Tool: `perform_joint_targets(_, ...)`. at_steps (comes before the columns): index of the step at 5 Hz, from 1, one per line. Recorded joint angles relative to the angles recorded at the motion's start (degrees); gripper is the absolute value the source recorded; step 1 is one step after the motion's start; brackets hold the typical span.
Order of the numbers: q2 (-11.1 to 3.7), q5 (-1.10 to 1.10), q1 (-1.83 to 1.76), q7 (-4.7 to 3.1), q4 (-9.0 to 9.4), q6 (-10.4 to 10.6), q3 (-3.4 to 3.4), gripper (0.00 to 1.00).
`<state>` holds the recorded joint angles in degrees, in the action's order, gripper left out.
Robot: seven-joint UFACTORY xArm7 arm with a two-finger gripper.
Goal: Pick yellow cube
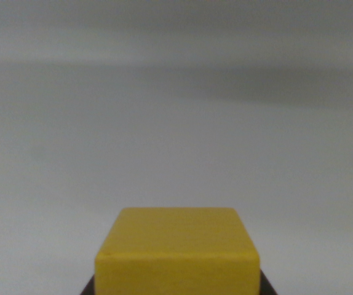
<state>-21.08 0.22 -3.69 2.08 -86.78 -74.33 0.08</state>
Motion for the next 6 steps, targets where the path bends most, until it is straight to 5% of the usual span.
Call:
perform_joint_targets(1, 0.0, 0.0, 0.0, 0.0, 0.0, 0.0, 0.0, 1.0)
perform_joint_targets(2, 0.9, 0.0, 0.0, 0.01, -1.78, -2.7, 0.0, 1.0)
perform_joint_targets(3, 0.9, 0.0, 0.0, 0.01, -1.78, -2.7, 0.0, 1.0)
perform_joint_targets(6, 2.61, -0.01, 0.0, 0.03, -5.14, -7.7, 0.0, 1.0)
